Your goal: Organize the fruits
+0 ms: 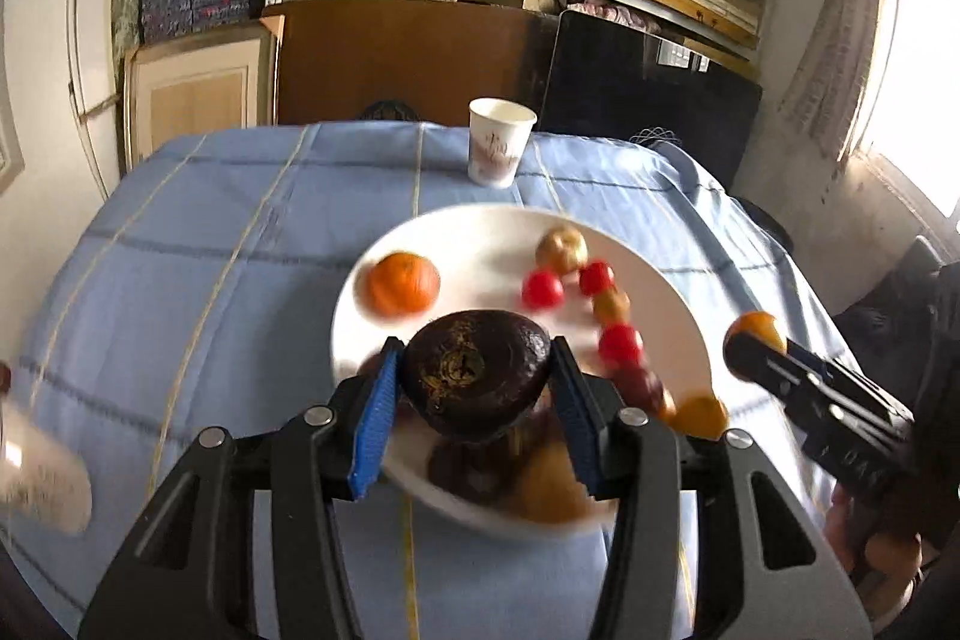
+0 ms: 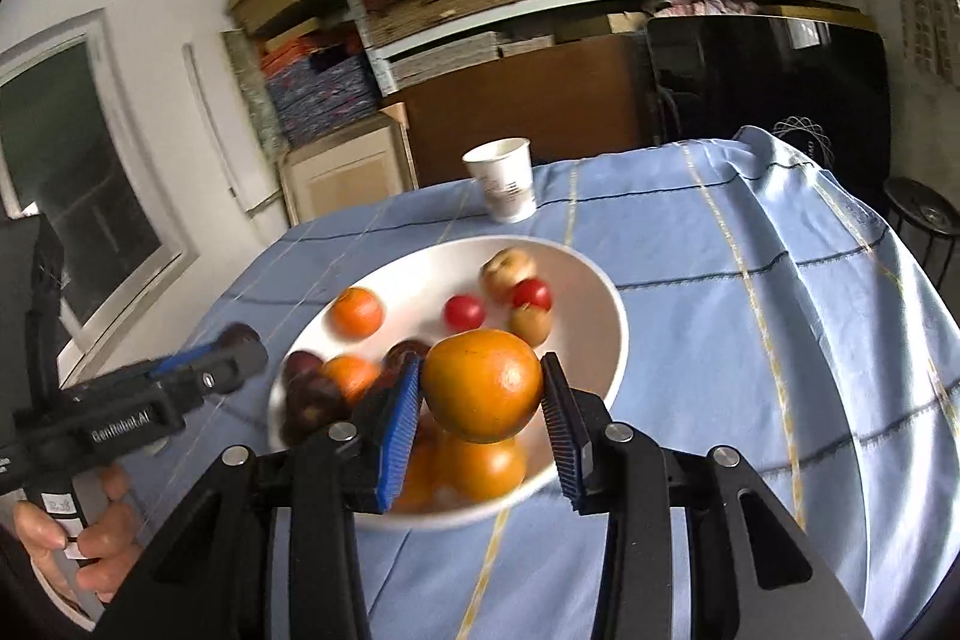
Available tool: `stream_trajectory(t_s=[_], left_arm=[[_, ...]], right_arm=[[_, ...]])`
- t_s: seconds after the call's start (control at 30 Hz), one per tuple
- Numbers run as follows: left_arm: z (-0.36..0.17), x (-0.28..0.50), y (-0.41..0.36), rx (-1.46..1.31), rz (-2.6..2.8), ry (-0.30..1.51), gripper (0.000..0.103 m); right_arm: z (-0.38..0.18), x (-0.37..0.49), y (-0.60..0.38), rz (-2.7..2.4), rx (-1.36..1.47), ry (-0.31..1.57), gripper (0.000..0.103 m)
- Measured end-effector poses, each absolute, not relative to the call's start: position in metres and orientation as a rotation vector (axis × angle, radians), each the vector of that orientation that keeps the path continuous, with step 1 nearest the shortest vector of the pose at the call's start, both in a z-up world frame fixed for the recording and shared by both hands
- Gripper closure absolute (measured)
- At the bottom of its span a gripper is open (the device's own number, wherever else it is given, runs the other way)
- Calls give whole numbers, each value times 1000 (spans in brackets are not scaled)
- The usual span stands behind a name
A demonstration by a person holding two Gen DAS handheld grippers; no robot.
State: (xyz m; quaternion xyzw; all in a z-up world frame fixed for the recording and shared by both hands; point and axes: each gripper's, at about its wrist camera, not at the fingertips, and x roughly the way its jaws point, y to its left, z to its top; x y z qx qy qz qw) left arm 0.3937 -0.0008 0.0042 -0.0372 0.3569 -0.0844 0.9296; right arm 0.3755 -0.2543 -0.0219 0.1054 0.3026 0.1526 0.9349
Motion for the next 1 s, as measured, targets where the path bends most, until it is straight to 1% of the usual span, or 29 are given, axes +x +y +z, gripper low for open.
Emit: stream_trajectory(t_s=[0.17,0.27,0.33,0.37,0.4,0.43,0.5,0.6,0.67,0.73,0.83,0.87,0.93,1.0], left_arm=[[-4,434,-9,-105,-177,753,55],[-13,443,-13,-83,-169,775,55],[-18,446,-12,-64,-141,784,44],[-17,445,-10,-63,-117,777,31],[-15,443,-8,-68,-105,768,24],[-13,442,-6,-76,-95,764,21],[-6,435,-3,-94,-93,761,12],[9,418,-1,-84,-59,746,10],[18,408,-1,-72,-41,735,8],[33,391,-3,-52,-27,727,8],[53,365,-6,-24,-34,697,7],[58,356,-6,-13,-33,685,5],[63,332,-5,-1,-28,662,5],[62,308,0,-7,-33,655,5]], right_arm=[[-33,407,-249,319,202,650,63],[-41,426,-247,346,229,673,62],[-43,432,-245,357,239,695,62],[-43,434,-244,364,234,715,62],[-43,432,-246,370,241,718,62],[-40,430,-248,367,254,706,54],[-31,425,-250,365,263,690,47],[-11,412,-249,382,253,662,45],[5,402,-245,380,221,648,39],[23,386,-240,381,180,619,28],[43,363,-233,373,123,599,19],[46,355,-234,373,115,602,17],[49,337,-235,390,107,606,10],[43,313,-239,408,84,599,6]])
